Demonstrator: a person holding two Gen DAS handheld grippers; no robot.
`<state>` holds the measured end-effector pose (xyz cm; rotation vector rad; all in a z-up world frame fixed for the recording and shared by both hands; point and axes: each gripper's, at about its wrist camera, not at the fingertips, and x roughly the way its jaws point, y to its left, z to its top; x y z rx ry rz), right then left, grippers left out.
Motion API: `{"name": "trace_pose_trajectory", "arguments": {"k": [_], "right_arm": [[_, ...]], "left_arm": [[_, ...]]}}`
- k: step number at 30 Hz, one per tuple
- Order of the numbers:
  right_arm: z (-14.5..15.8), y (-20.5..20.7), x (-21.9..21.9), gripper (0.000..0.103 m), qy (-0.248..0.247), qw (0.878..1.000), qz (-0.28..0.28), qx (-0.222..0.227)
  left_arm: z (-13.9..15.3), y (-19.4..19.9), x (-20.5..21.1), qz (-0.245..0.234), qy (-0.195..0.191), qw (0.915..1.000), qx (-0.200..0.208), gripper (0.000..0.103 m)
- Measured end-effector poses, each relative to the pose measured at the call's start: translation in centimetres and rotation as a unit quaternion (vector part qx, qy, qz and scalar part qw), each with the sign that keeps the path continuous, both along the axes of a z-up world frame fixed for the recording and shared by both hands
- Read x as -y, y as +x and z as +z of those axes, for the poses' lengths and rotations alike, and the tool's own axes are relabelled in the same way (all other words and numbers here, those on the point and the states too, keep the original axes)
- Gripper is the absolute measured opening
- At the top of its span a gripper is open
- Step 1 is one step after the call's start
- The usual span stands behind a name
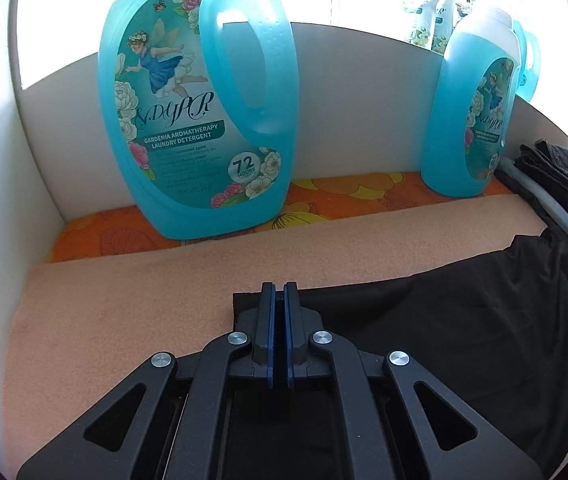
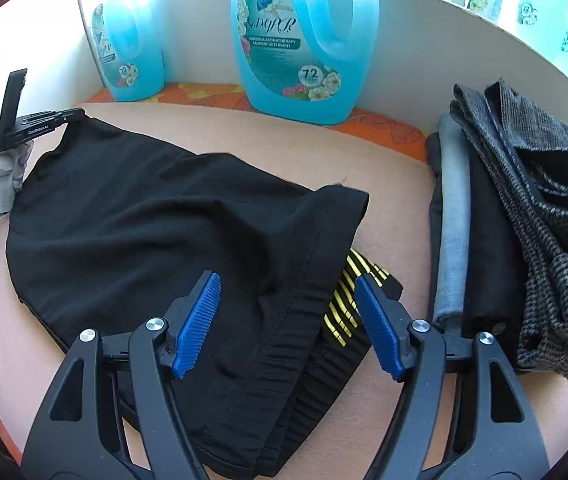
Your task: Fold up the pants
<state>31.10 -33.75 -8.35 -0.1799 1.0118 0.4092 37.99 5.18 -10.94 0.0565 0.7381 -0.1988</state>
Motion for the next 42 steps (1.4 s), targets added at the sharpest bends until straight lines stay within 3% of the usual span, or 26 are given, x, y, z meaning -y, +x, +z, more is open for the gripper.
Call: {"name": "trace_pose_trajectory", "arguments": {"k": [7,12,14,16,18,20,25,30,38,39,40,42], "right_arm": [[-2.2,-0.6,0.5,0.073,0.018,0.999,-0.019,-0.03],[-2.6,0.9,0.9,0.071,0.059,0.997,-0.037,-0.045],[-2.9,1.2,0.2,0.061,0.039,0.998,-0.041,-0.034],[-2.8,1.1,-0.4,0.033,0.023,0.998,-0.046,-0.025],[-2.5,0.8,0.0,0.027,0.039,0.997,-0.055,-0.026],[-2.0,0.1,0.5,0.013,0.055,0.996,-0.06,-0.021],[-0.3,-2.7,0.3,0.01,0.058,0.997,-0.06,0.003],[-0.4,-3.6,0.3,0.01,0.054,0.997,-0.06,-0.003],[-0.7,-3.9,1.7,0.011,0.088,0.993,-0.073,-0.025],[-0.6,-3.5,2.0,0.024,0.089,0.993,-0.078,-0.025],[-0.5,-3.1,2.2,0.047,0.089,0.992,-0.089,-0.021],[-0.3,-2.1,2.7,0.064,0.098,0.99,-0.102,-0.01]], "left_arm": [[0.1,-0.4,0.2,-0.006,0.005,1.0,-0.001,0.003],[-0.2,-0.5,0.5,-0.011,0.01,0.9999,-0.003,0.003],[-0.4,-0.5,0.5,-0.01,0.008,0.9999,-0.003,0.003],[-0.4,-0.6,0.4,-0.009,0.007,0.9999,-0.004,0.003],[-0.3,-0.6,0.3,-0.007,0.007,0.9999,-0.004,0.003],[-0.1,-0.7,0.1,-0.005,0.009,0.9999,-0.001,0.003],[0.6,-0.9,-0.4,-0.001,0.007,1.0,0.006,0.003],[0.7,-1.0,-0.3,-0.003,0.009,0.9999,0.005,0.003],[0.1,-1.0,0.1,-0.009,0.018,0.9998,-0.001,0.003],[0.1,-1.0,0.0,-0.007,0.017,0.9998,-0.002,0.003],[0.0,-0.9,-0.1,-0.006,0.014,0.9999,-0.004,0.003],[-0.1,-0.8,-0.3,-0.003,0.009,0.9999,-0.006,0.003]]}}
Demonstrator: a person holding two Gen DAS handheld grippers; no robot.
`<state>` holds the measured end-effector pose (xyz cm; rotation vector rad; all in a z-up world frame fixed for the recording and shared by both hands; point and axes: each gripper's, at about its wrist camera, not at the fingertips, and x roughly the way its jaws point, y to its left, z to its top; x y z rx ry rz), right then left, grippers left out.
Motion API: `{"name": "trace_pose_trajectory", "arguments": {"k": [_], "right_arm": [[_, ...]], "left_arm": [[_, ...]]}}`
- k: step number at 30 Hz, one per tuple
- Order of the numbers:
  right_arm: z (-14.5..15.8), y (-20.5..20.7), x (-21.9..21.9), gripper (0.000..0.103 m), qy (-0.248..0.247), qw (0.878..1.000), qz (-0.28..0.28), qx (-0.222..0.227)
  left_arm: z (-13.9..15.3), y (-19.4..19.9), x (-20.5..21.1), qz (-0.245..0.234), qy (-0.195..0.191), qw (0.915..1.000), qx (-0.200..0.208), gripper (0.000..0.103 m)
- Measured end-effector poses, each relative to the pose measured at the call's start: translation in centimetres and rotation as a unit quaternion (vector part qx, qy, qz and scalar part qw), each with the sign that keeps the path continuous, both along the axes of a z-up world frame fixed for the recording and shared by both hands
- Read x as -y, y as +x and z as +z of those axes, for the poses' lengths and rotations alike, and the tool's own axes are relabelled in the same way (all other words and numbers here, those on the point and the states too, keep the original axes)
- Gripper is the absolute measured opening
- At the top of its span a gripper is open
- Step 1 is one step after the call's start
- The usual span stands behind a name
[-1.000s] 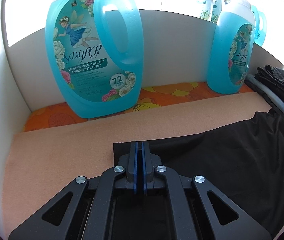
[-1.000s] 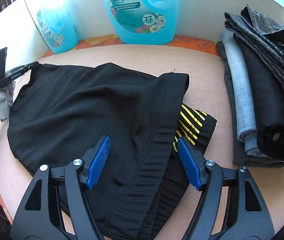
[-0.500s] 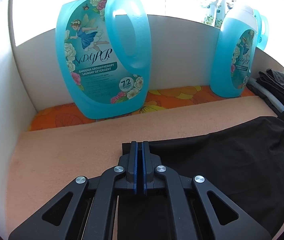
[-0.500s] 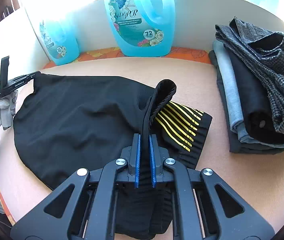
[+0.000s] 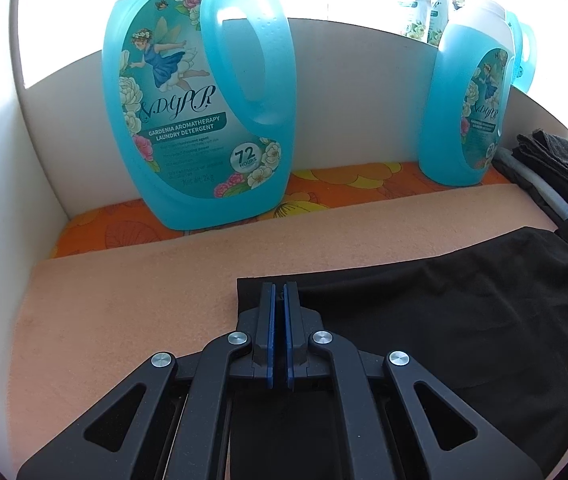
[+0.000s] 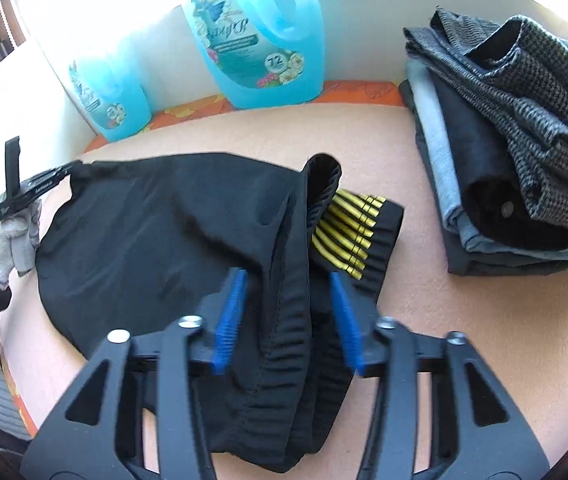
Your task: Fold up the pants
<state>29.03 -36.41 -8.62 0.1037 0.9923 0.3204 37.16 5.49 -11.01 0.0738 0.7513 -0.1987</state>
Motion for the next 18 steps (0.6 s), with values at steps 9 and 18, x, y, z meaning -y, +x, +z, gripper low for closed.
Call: {"name": "trace_pose_trajectory", "arguments": {"k": [9,18], "right_arm": [[-2.7,4.5,-0.4,0.013,0.022,0.999,-0.03,-0.039],[0.6,1.0,0.7,0.01,0.006,0.997,-0.065,0.04]], "left_arm": [[0.0,0.0,-0.1,0.0,0.001,1.0,-0.002,0.003],[0.4,0.3,0.1,-0.004,-0.001,1.0,0.007,0.003]]}}
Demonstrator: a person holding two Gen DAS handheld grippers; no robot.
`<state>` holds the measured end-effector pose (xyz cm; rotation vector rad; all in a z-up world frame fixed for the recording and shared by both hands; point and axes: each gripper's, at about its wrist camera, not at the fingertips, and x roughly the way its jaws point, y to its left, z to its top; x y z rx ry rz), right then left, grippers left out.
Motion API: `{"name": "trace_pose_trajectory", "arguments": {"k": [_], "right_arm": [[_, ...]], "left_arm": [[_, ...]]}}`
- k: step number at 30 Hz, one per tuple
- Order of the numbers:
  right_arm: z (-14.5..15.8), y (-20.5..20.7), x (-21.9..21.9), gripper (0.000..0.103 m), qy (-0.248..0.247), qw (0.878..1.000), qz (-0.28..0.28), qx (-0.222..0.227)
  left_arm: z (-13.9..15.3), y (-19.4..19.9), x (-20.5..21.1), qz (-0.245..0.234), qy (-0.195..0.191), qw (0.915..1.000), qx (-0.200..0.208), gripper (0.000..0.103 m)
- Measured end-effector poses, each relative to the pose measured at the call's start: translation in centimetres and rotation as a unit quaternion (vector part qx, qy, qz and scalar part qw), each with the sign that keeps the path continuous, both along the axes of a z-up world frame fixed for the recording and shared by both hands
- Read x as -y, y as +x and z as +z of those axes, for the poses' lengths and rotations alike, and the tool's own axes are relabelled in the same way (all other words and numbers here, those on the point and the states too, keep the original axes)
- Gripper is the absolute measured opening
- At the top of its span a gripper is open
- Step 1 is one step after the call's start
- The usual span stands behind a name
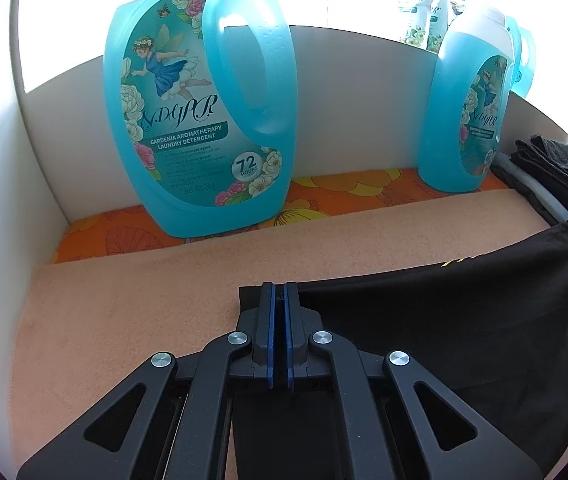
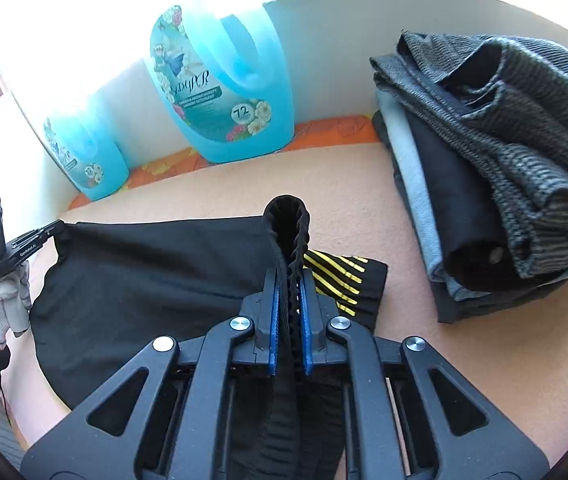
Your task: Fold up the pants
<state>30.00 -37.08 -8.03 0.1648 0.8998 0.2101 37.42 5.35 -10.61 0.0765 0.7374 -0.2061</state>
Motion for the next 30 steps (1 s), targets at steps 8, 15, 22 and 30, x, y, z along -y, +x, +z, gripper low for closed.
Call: {"name": "trace_pose_trajectory", "arguments": {"k": [8,15,22,30], "right_arm": [[-2.6,1.8,-0.2,0.01,-0.044,0.998,0.009,-0.032],[-2.1,1.4,0.2,0.038,-0.068,0.997,-0.001,-0.026],[0.1,-1.0,1.8,0.05,-0.068,0.997,-0.022,-0.018],[0.9,-7.2,2.5,0.057,-0.024,0.999,-0.014,-0.037]], "left_arm": [[-1.1,1.6,1.1,0.012,0.022,0.9996,-0.012,0.004],[1.0,1.9,-1.3,0.047,0.025,0.9986,-0.002,0.008],[3.9,-1.7,-1.0,0.013,0.015,0.9997,0.013,0.009],[4.6,-9.4,6.5,-0.128,0.02,0.9915,0.011,0.019]]}}
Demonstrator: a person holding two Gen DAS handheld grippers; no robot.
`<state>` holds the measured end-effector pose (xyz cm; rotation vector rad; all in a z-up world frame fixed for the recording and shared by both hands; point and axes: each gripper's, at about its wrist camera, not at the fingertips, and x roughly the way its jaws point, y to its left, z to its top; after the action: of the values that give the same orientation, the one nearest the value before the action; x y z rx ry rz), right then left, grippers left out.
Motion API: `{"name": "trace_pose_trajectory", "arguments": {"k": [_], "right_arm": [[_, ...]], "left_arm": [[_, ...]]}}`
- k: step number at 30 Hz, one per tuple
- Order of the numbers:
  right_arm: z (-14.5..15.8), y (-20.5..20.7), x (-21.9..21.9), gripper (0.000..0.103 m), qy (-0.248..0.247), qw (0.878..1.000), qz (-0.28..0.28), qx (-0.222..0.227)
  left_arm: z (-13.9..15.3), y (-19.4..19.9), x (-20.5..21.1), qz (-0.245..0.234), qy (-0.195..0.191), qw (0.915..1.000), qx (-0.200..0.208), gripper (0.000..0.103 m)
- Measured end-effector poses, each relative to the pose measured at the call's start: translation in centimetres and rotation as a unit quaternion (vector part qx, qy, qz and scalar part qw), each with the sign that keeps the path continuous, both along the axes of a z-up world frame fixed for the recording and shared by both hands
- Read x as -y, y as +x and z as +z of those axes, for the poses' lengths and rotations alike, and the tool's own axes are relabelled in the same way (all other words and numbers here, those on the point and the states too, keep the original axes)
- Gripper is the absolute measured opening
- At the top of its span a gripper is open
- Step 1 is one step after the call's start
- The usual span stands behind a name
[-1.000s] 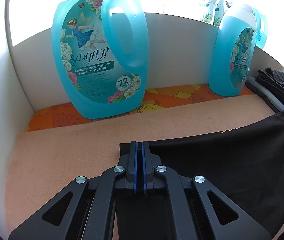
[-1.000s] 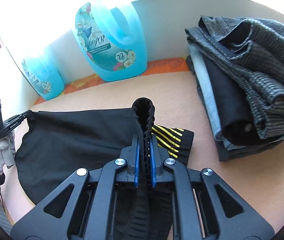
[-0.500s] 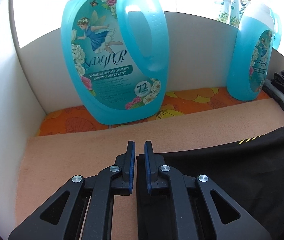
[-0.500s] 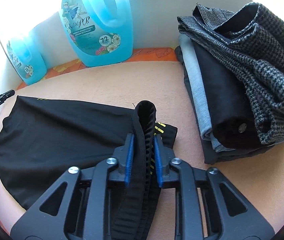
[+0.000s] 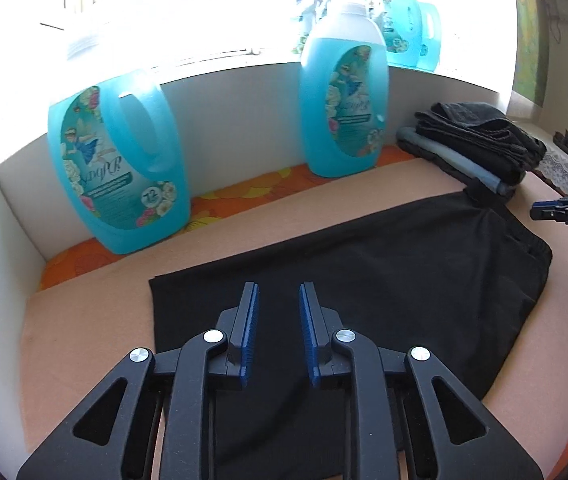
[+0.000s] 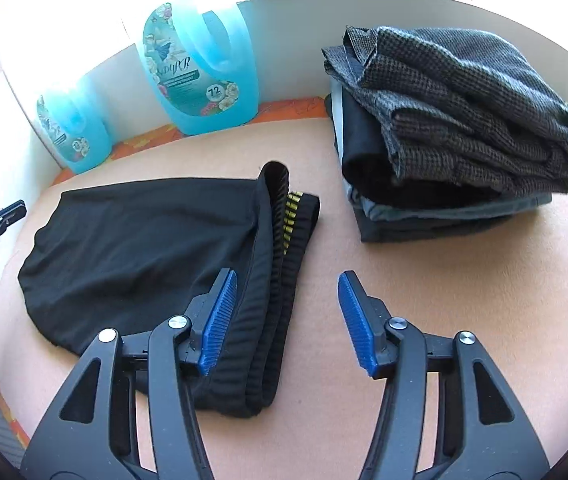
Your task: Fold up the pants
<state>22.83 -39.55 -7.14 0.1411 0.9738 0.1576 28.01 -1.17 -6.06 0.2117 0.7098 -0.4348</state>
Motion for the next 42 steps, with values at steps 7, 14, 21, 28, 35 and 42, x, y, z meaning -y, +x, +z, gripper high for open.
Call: {"name": "trace_pose_trajectory", "arguments": {"k": [7,14,21,28,35,42], "right_arm": [[-2.4,-1.2,-0.6,0.058,0.016,0.999,0.002,-0.033],[-3.8,-2.3,-0.2,0.052,0.064,0.997,-0.015,-0.043],[-2.7,-3.5,-1.0,0.042,0.033,0.999,0.014,-0.032],[0.9,0.6,-0.8,0.055,0.035,0.998,0.025,0.046],[0.7,7.5,-3.3,0.054,0.052,0.995,0.071,0.048],[-2.7,11.5,-2.6,0.054,0.06,0.997,0.049,0.003]], "left_arm": [[-1.2,-5.2,3.5,-0.072,-0.011,0.9962,-0.047,0.019],[-3.4,-6.4,7.9,-0.128,0.001,0.9882,-0.084,0.019],[-3.4,-6.4,11.9,-0.163,-0.006,0.9825,-0.091,0.019],[-3.1,-5.4,18.3,-0.212,-0.001,0.974,-0.08,0.019],[-4.8,-4.0,20.7,-0.229,-0.012,0.9667,-0.114,0.019],[-5.8,-4.3,20.9,-0.237,-0.022,0.9626,-0.129,0.019]]}}
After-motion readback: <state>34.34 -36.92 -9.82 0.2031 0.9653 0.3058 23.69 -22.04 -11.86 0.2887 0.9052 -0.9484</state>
